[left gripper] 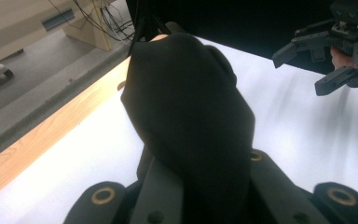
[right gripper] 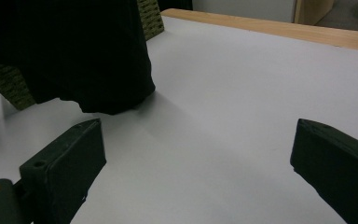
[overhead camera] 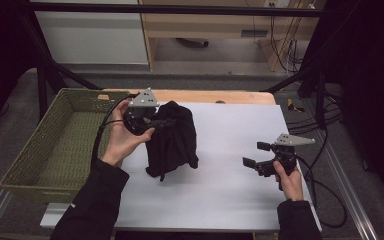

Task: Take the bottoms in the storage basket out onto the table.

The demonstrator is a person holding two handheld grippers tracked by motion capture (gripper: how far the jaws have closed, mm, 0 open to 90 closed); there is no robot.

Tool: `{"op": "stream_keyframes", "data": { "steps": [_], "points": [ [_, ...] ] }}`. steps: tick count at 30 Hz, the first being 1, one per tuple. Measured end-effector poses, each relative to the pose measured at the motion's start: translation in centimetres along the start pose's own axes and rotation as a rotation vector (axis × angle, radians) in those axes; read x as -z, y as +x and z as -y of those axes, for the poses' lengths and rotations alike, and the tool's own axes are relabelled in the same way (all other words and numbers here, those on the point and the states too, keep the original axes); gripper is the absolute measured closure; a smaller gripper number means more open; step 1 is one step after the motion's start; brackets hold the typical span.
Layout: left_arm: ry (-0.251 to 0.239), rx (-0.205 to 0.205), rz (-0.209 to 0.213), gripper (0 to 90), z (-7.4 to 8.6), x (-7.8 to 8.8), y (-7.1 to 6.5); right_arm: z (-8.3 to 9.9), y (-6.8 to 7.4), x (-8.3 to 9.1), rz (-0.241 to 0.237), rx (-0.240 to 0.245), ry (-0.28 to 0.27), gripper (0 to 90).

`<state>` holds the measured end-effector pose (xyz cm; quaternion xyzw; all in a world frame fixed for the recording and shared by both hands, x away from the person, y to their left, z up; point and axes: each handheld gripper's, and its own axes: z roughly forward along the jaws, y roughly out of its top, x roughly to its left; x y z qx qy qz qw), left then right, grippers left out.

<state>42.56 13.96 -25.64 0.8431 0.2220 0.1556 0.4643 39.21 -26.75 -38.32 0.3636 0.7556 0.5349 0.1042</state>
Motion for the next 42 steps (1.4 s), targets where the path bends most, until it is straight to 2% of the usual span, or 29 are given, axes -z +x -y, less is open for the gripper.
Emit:
{"op": "stream_keyframes", "data": {
  "steps": [16, 42],
  "points": [
    [0.022, 0.018, 0.026, 85.2, 1.4, -2.4, 0.0, 0.0, 0.0, 0.0, -0.001, 0.000, -0.001, 3.7],
    [0.062, 0.025, 0.065, 84.6, 3.3, -5.8, -0.6, 0.0, 0.0, 0.0, 0.000, 0.003, 0.004, 3.7]
  ]
}}
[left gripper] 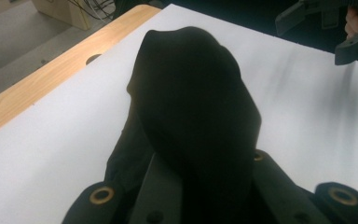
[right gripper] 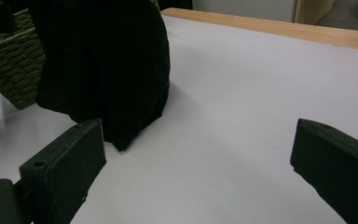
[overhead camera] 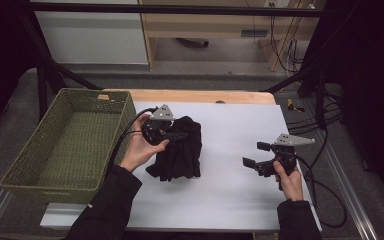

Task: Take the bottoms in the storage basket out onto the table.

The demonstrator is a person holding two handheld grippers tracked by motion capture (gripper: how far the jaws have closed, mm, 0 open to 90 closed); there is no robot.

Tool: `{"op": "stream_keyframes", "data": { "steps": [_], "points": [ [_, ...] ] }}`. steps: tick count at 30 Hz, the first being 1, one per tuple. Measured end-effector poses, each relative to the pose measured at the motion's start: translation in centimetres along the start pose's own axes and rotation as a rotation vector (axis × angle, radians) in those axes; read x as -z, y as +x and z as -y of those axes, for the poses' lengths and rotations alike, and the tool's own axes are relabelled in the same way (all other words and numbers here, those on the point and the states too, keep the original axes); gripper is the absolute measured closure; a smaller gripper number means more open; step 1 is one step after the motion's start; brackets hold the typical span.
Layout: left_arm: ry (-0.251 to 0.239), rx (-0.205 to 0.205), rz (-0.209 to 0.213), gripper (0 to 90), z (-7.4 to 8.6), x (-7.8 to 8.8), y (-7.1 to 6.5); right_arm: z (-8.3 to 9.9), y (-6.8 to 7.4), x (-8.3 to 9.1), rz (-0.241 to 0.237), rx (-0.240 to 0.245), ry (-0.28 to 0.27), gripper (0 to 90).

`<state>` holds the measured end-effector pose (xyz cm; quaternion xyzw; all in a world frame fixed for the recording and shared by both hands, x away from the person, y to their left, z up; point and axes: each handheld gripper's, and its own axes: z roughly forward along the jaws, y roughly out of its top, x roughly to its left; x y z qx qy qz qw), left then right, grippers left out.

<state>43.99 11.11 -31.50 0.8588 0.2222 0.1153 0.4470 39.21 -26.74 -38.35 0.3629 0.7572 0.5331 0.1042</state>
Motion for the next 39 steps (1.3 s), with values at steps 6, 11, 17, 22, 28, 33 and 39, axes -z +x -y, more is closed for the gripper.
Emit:
{"op": "stream_keyframes", "data": {
  "steps": [6, 11, 17, 22, 28, 33, 39],
  "points": [
    [0.020, 0.000, 0.012, 83.8, 0.4, -0.9, -0.2, 0.0, 0.0, 0.0, 0.000, -0.001, 0.000, 3.7],
    [0.041, -0.008, 0.018, 83.0, 0.6, -1.3, -0.2, 0.0, 0.0, 0.0, -0.001, -0.002, 0.000, 3.7],
    [0.050, -0.002, 0.023, 77.2, 0.9, -1.7, -0.4, 0.0, 0.0, 0.0, 0.000, -0.004, -0.001, 3.7],
    [0.047, 0.016, 0.031, 68.5, 1.1, -1.8, -0.2, 0.0, 0.0, 0.0, 0.000, -0.003, -0.003, 3.8],
    [0.050, -0.002, 0.028, 46.2, 1.1, -1.5, -0.3, 0.0, 0.0, 0.0, -0.001, -0.002, 0.000, 3.7],
    [0.040, 0.002, 0.023, 31.5, 1.1, -1.2, -0.4, 0.0, 0.0, 0.0, -0.002, -0.001, 0.001, 3.7],
    [-0.002, 0.030, 0.029, 18.7, 1.2, -0.6, -0.6, 0.0, 0.0, 0.0, -0.002, -0.002, -0.002, 3.7]
  ]
}}
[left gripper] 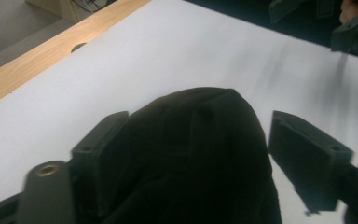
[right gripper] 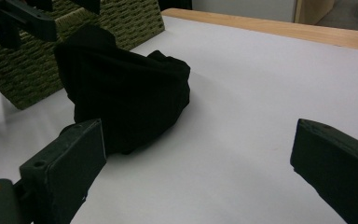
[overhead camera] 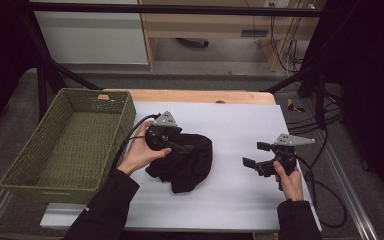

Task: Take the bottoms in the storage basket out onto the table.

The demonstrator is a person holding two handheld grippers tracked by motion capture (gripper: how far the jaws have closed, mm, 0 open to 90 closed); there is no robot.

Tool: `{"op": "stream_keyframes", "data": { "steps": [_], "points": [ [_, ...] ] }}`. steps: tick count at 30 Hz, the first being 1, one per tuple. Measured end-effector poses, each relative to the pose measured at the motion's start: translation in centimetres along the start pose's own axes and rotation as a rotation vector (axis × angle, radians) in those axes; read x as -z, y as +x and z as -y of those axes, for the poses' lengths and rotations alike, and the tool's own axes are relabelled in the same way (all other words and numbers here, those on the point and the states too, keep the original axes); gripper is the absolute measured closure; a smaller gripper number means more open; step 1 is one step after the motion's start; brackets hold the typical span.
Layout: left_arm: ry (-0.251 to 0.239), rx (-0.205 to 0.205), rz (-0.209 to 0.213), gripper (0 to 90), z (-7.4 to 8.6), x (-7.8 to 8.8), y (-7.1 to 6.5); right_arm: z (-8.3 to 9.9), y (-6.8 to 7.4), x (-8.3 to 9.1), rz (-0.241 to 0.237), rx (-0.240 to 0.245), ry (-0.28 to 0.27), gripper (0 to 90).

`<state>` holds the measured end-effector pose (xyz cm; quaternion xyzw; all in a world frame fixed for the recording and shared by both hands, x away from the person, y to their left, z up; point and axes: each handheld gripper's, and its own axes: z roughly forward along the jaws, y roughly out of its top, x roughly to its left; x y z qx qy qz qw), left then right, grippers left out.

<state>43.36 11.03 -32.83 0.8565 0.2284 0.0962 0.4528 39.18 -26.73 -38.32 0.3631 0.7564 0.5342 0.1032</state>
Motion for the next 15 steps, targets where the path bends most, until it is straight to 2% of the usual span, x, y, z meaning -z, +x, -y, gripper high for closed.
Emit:
{"op": "stream_keyframes", "data": {
  "steps": [4, 9, 15],
  "points": [
    [0.006, -0.016, -0.032, 12.4, 0.1, 0.5, -0.3, 0.0, 0.0, 0.0, 0.000, -0.001, -0.001, 3.7],
    [-0.004, -0.007, -0.070, 8.8, 0.1, 1.5, -0.5, -0.1, 0.0, 0.0, -0.001, -0.001, -0.002, 3.7],
    [-0.008, 0.009, -0.064, 7.6, 0.2, 2.6, -0.8, -0.1, 0.0, 0.0, 0.001, -0.002, -0.002, 3.7]
  ]
}}
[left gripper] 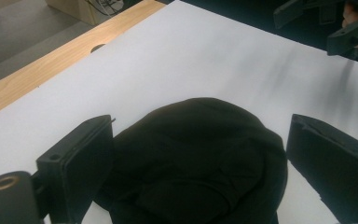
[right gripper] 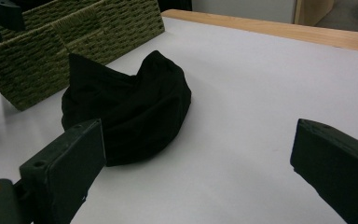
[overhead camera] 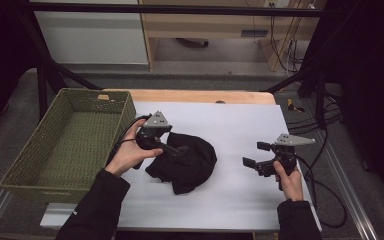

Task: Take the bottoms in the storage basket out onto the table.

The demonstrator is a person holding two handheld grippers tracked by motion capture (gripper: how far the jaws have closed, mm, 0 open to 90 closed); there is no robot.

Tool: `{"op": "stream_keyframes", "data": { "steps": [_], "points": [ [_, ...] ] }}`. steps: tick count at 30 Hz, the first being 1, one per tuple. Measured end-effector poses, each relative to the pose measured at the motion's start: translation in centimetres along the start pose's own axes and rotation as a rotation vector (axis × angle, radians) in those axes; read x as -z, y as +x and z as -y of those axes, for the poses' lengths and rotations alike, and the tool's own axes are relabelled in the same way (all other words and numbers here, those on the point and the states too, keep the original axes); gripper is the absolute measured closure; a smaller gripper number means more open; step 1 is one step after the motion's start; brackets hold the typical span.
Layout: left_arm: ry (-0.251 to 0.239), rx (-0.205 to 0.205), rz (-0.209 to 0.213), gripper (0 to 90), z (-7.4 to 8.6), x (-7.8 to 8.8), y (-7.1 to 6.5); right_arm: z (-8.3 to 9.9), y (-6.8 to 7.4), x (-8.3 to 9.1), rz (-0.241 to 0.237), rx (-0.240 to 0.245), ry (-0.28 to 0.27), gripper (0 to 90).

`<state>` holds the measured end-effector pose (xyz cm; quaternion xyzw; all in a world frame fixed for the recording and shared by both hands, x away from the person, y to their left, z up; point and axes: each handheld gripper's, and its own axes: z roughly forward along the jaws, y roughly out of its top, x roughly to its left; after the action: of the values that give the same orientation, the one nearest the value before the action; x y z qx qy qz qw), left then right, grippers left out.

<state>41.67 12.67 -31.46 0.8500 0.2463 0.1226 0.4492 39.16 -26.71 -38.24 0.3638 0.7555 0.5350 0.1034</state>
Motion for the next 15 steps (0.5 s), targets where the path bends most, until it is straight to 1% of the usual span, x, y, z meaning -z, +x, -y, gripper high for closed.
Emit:
{"op": "stream_keyframes", "data": {
  "steps": [1, 7, 10, 12, 15],
  "points": [
    [0.003, 0.001, -0.003, 7.5, 0.0, 0.2, 0.0, 0.0, 0.0, 0.0, 0.000, -0.002, -0.001, 3.7],
    [0.026, 0.005, 0.009, 7.0, 0.3, 1.1, -0.1, 0.0, 0.0, 0.0, 0.000, -0.001, -0.002, 3.7],
    [0.026, 0.009, 0.001, 6.8, 0.4, 1.6, 0.0, 0.0, 0.0, 0.0, 0.000, -0.002, -0.001, 3.7],
    [0.030, 0.011, 0.007, 6.7, 0.5, 2.0, 0.1, 0.0, 0.0, 0.0, 0.000, -0.001, -0.001, 3.7],
    [0.028, 0.009, -0.003, 6.5, 0.7, 2.6, 0.2, 0.0, 0.0, 0.0, 0.000, -0.002, 0.000, 3.7]
  ]
}}
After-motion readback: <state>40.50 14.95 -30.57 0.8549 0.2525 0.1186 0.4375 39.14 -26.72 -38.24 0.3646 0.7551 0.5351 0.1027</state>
